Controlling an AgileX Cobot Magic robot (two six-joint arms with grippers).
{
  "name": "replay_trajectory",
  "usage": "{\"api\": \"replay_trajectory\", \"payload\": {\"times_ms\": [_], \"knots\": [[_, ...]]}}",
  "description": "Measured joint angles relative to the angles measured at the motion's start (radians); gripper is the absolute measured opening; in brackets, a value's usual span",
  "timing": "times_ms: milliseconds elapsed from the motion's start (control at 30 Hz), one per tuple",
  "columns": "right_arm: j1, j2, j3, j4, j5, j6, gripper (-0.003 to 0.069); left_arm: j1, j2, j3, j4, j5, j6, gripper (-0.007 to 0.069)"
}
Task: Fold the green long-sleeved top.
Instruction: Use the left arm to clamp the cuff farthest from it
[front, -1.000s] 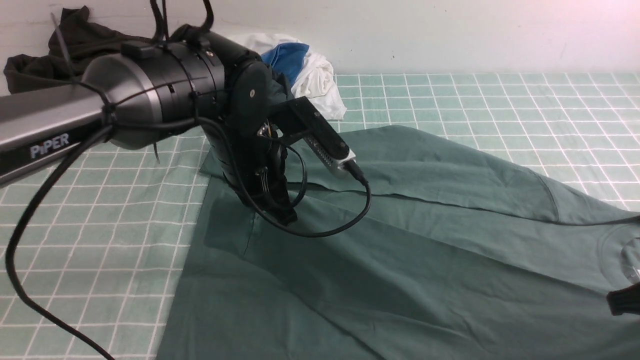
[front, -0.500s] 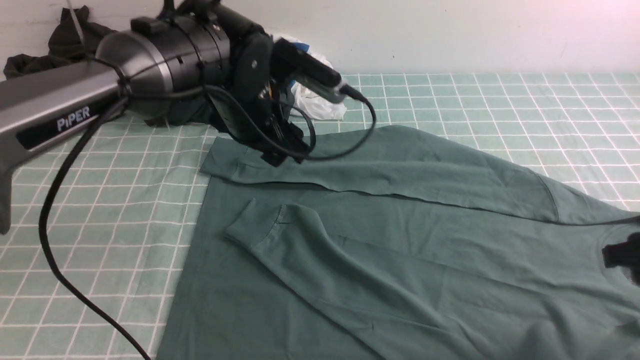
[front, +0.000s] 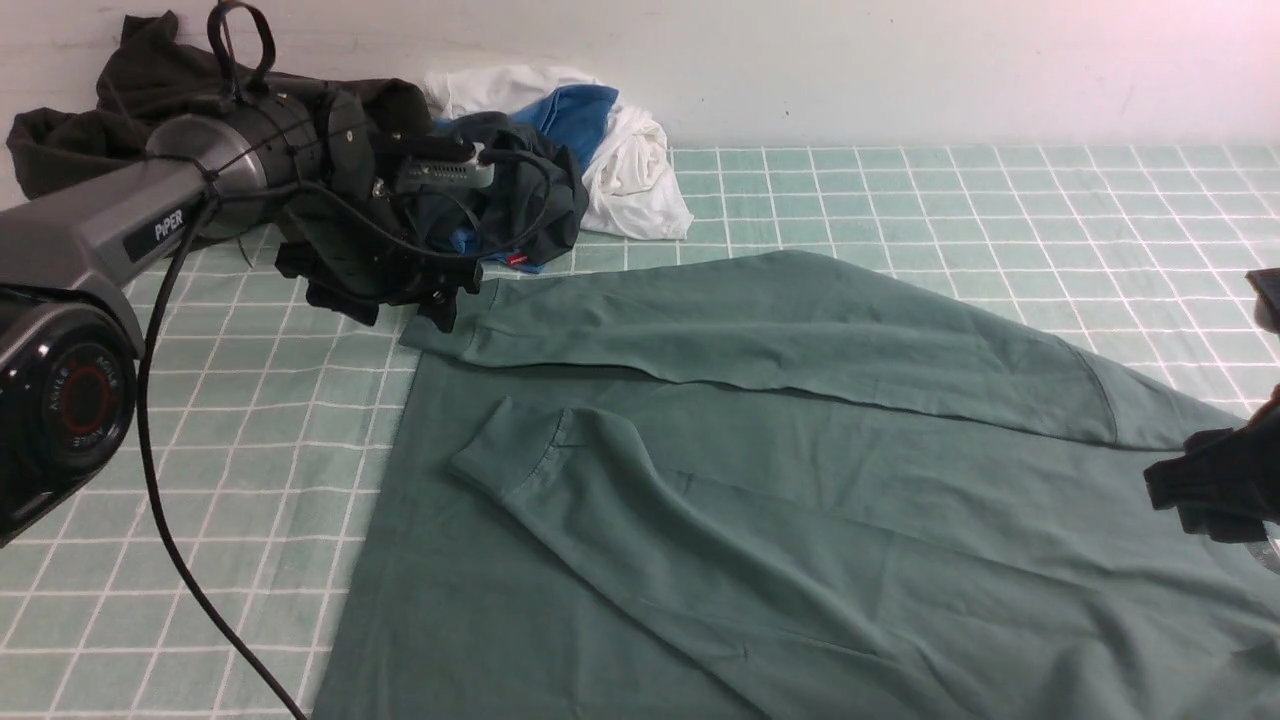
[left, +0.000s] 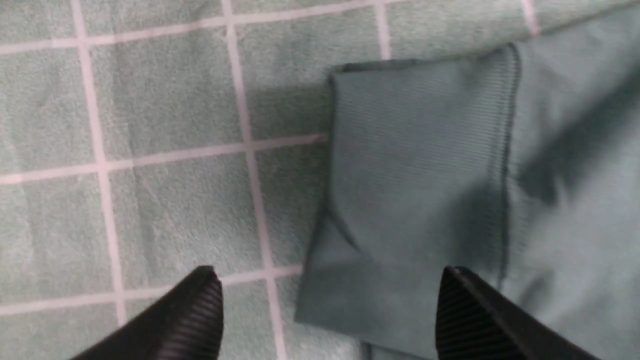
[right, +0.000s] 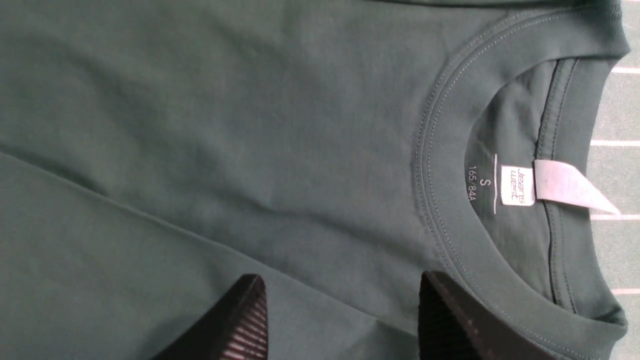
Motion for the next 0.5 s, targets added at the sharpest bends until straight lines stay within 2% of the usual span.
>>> {"api": "replay_trajectory", "payload": {"times_ms": [167, 267, 367, 400, 467, 500], "knots": [[0.000, 0.000, 0.000, 0.000, -0.007, -0.003, 0.0388, 0.010, 0.032, -0.017, -0.017, -0.010, 0.000, 0.0497], [0.000, 0.000, 0.000, 0.000, -0.012, -0.003, 0.0388, 0.010, 0.035, -0.019, -0.045, -0.009, 0.007, 0.0391], [0.000, 0.000, 0.000, 0.000, -0.013, -0.003, 0.0388, 0.010, 0.037, -0.019, -0.079, -0.007, 0.035, 0.0242], [0.000, 0.000, 0.000, 0.000, -0.013, -0.003, 0.0388, 0.010, 0.037, -0.019, -0.081, -0.008, 0.037, 0.0232], [0.000, 0.000, 0.000, 0.000, -0.014, -0.003, 0.0388, 0.010, 0.037, -0.021, -0.110, -0.001, 0.069, 0.0083], [0.000, 0.000, 0.000, 0.000, -0.014, -0.003, 0.0388, 0.010, 0.037, -0.021, -0.116, 0.001, 0.079, 0.0050]]}}
